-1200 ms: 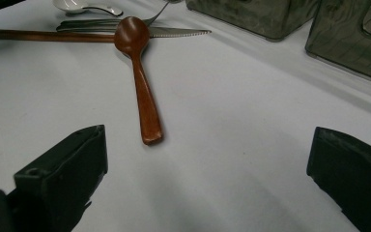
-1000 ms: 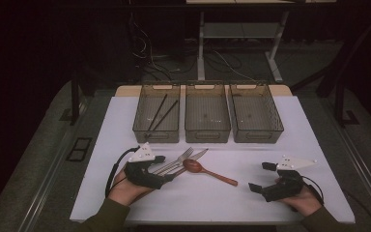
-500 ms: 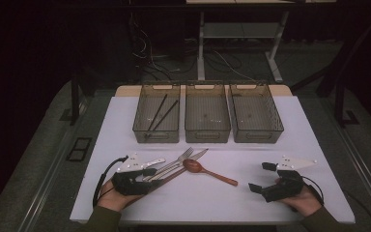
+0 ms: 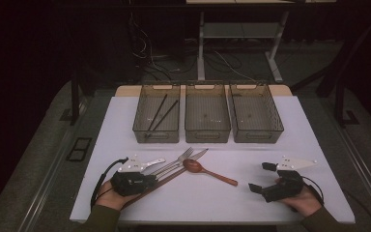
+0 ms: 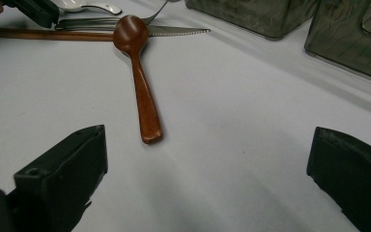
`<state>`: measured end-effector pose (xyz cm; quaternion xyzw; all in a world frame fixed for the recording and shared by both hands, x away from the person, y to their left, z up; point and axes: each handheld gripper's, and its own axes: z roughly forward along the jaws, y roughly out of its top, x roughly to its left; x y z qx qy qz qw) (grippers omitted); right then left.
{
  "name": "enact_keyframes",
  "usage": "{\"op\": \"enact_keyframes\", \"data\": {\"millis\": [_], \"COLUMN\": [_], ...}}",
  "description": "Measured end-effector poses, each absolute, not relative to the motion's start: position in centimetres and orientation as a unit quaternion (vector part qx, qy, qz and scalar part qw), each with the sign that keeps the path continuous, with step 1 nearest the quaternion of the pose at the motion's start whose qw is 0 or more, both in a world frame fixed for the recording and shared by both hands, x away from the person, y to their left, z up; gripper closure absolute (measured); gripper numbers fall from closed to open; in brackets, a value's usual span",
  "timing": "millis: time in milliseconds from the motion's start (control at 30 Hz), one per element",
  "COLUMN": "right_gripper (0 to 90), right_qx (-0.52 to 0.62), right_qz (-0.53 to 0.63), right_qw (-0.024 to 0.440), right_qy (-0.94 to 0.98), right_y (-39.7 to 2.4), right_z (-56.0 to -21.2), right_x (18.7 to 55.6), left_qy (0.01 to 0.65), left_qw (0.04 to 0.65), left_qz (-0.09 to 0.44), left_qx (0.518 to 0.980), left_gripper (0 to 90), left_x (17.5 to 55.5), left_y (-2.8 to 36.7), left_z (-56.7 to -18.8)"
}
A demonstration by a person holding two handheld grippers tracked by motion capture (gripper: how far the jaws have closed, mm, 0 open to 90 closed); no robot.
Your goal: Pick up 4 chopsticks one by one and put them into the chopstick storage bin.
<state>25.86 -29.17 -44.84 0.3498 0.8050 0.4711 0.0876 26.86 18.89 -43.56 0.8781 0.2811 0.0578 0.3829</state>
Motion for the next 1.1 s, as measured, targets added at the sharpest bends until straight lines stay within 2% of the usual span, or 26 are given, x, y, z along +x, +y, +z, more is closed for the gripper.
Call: {"op": "enact_keyframes", "data": {"millis": [1100], "right_gripper": [0.6], "right_qx": [0.349], "right_qz": [0.472], "right_qw": [0.088], "right_qy": [0.805], "right_y": [-29.2], "right_z": [-44.9], "right_x": [25.9], "left_qy": [0.268], "left_qw": [0.363], "left_qz": [0.051], "left_qx": [0.891], "left_gripper": [79.7], "left_x": [26.9], "left_y": [17.9], "left_z": [-44.4]}}
